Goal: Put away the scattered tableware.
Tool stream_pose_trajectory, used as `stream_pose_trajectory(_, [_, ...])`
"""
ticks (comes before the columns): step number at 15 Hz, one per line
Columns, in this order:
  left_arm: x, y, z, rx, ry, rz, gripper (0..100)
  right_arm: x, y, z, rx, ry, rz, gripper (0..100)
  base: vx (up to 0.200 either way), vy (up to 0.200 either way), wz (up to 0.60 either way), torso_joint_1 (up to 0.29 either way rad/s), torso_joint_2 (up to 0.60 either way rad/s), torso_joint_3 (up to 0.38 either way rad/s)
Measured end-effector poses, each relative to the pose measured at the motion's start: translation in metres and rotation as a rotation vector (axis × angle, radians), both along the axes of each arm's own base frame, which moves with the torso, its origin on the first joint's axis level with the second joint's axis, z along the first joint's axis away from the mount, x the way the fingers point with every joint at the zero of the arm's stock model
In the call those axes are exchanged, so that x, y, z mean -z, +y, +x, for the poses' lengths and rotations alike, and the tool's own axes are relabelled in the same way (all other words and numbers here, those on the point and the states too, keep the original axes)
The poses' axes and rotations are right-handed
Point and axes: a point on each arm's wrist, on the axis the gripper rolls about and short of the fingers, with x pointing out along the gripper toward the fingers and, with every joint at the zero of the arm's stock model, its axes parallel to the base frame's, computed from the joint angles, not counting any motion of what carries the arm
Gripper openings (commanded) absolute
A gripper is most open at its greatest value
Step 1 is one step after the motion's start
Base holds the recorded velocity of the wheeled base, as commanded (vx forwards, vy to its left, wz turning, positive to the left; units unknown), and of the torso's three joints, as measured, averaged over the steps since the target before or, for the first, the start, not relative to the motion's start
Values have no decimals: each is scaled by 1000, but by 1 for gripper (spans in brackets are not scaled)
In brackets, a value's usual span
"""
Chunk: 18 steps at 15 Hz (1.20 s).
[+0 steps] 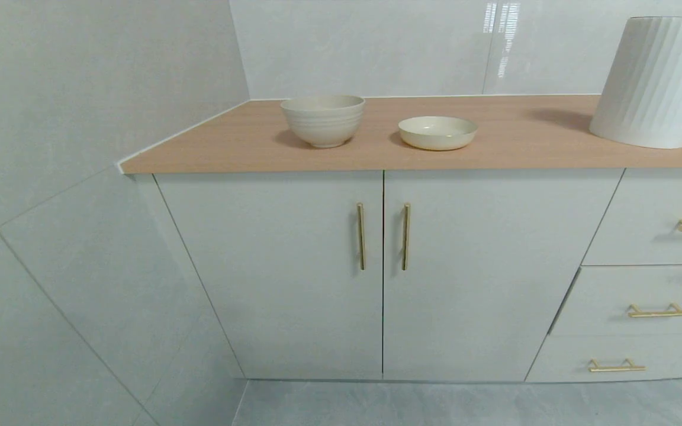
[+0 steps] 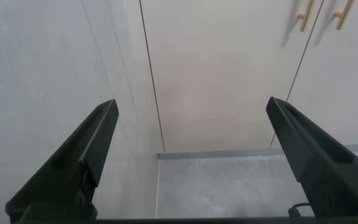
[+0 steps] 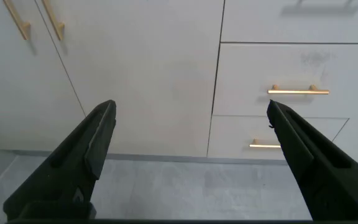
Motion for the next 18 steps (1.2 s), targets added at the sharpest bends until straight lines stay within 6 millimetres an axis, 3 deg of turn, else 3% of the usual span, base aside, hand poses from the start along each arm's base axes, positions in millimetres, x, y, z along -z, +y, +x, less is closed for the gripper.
stream_pose_trajectory(3, [0,0,0,0,0,0,100,-4,0,-1,-10,-1,-29,100,0,0,0,0,0,0])
stream_pose_trajectory(6, [0,0,0,0,0,0,100,-56,1,-5,-69,-74,-23,100,0,0,0,0,0,0])
stream_pose_trajectory(8, [0,0,0,0,0,0,100,-92,3,9,-136,-29,-18,100,0,0,0,0,0,0])
stream_pose_trajectory(11, [0,0,0,0,0,0,100,-138,7,65,-246,112,2,100,0,0,0,0,0,0])
stream_pose_trajectory(13, [0,0,0,0,0,0,100,-157,19,120,-340,189,21,100,0,0,0,0,0,0])
stream_pose_trajectory(16, [0,0,0,0,0,0,100,-163,59,206,-487,269,61,100,0,0,0,0,0,0])
stream_pose_trajectory(18, [0,0,0,0,0,0,100,-160,89,251,-570,297,79,100,0,0,0,0,0,0])
